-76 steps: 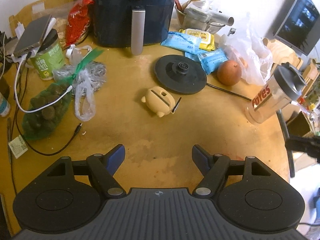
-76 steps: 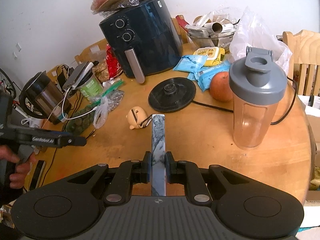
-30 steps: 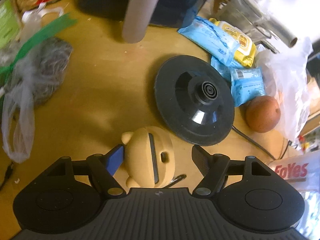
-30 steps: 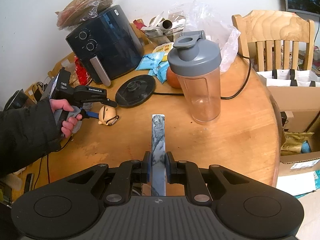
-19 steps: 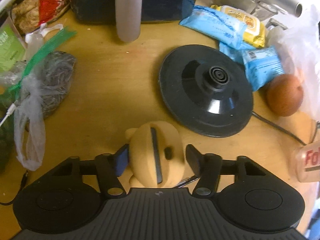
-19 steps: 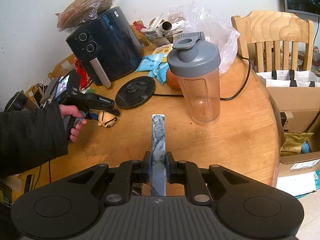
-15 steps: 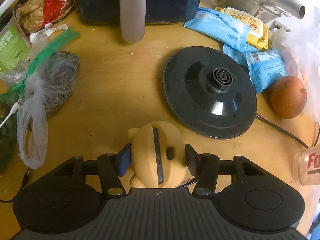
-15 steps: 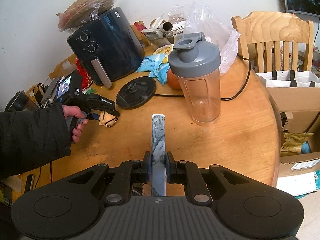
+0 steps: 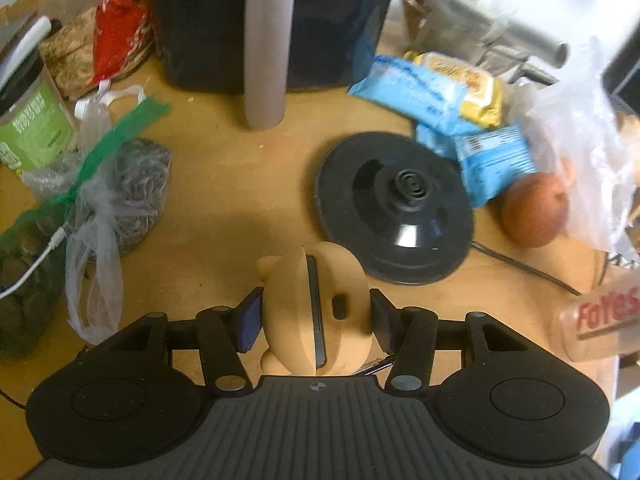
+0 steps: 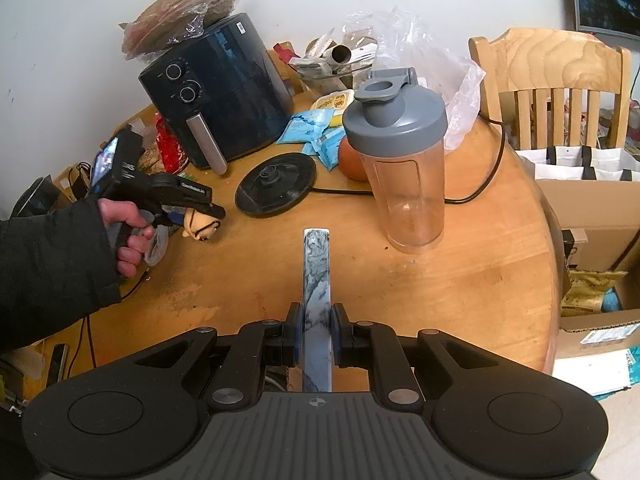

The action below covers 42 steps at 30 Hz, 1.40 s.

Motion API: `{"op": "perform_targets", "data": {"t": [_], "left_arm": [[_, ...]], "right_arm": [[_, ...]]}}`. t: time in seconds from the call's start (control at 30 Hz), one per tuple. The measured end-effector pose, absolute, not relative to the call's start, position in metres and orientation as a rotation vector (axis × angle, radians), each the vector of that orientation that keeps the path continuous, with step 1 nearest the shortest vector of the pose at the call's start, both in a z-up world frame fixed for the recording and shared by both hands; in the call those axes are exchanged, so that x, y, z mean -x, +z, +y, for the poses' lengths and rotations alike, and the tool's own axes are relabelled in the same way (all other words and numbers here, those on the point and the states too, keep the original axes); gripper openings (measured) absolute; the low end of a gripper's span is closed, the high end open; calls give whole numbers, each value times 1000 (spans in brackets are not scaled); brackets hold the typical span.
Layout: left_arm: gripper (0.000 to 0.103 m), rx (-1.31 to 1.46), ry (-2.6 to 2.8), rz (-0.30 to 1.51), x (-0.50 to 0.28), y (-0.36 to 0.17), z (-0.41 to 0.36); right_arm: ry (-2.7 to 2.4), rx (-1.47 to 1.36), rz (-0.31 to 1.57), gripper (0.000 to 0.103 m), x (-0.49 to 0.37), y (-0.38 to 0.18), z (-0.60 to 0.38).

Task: Organize objects
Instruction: 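Lift the pig box with the left tool while the right tool holds the strip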

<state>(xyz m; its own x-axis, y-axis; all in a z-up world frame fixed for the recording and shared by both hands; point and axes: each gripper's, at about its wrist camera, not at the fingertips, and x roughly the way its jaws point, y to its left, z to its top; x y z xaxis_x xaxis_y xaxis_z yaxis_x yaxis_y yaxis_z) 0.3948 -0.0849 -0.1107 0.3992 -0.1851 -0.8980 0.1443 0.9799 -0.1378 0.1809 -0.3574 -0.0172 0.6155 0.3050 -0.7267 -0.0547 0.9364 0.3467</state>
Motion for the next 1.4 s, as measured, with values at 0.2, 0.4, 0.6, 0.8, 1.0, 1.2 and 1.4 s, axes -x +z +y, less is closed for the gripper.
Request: {"op": "perform_targets", "data": {"t": [0.2,0.4,0.6,0.8,1.0,1.2,1.4], "left_arm": [[53,52,-284,1093,-377,-87,-80],[53,42,-338,1040,-354,-63,-74],[53,80,-383,1012,-331,-41,-63],[53,109,-406,998,-307,-25,-54],[53,131,-409,1008,-284,-13,-48],[53,93,-426,1023,-261,-3,-50],[53,77,-464,1039,-239,1,-54]], "right_arm": [[236,-300,881,17,-185,-17,-354],[278,-293,878,17,-187,-17,-346],[314,-278,875,17,-189,-16,-340],[354,-263,868,17,-191,-13,-335],[394,-257,863,17,-195,-11,-332],[435,-252,853,17,-196,-8,-329],[466,-248,845,17,-195,-4,-328]]}}
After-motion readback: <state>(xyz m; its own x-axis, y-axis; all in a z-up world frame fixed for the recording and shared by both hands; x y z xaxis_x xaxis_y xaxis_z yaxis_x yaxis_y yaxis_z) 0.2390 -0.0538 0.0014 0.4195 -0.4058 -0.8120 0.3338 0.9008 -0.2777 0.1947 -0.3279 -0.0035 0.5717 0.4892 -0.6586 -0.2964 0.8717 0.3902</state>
